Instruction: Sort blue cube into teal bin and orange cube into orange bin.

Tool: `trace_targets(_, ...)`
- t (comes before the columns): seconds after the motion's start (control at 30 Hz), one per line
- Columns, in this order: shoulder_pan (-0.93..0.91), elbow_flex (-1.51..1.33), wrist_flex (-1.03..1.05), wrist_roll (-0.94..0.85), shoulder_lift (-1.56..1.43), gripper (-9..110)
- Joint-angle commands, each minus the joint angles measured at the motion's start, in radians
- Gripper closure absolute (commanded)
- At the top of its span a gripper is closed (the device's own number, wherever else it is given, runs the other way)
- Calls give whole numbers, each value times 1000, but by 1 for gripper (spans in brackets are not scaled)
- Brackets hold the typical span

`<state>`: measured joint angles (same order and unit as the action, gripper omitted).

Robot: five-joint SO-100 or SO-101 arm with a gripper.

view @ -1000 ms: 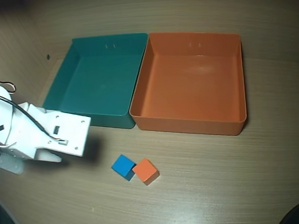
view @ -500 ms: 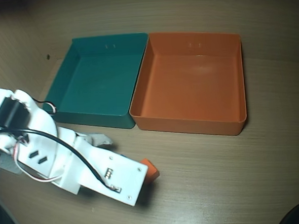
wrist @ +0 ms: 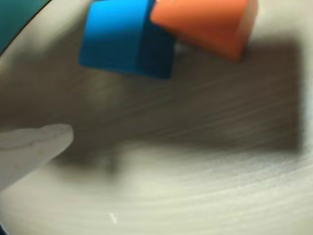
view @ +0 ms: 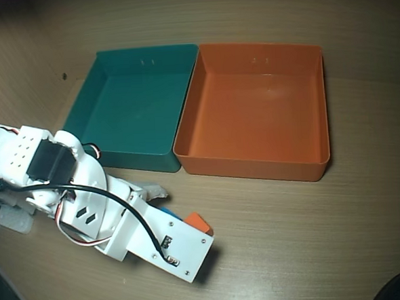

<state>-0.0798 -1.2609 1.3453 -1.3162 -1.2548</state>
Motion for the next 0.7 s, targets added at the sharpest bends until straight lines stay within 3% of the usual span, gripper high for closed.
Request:
trace_targets(0.0, 26, 63, -8, 52, -18, 66)
trace_targets(0.67, 60, 242, -26, 130, 178, 66)
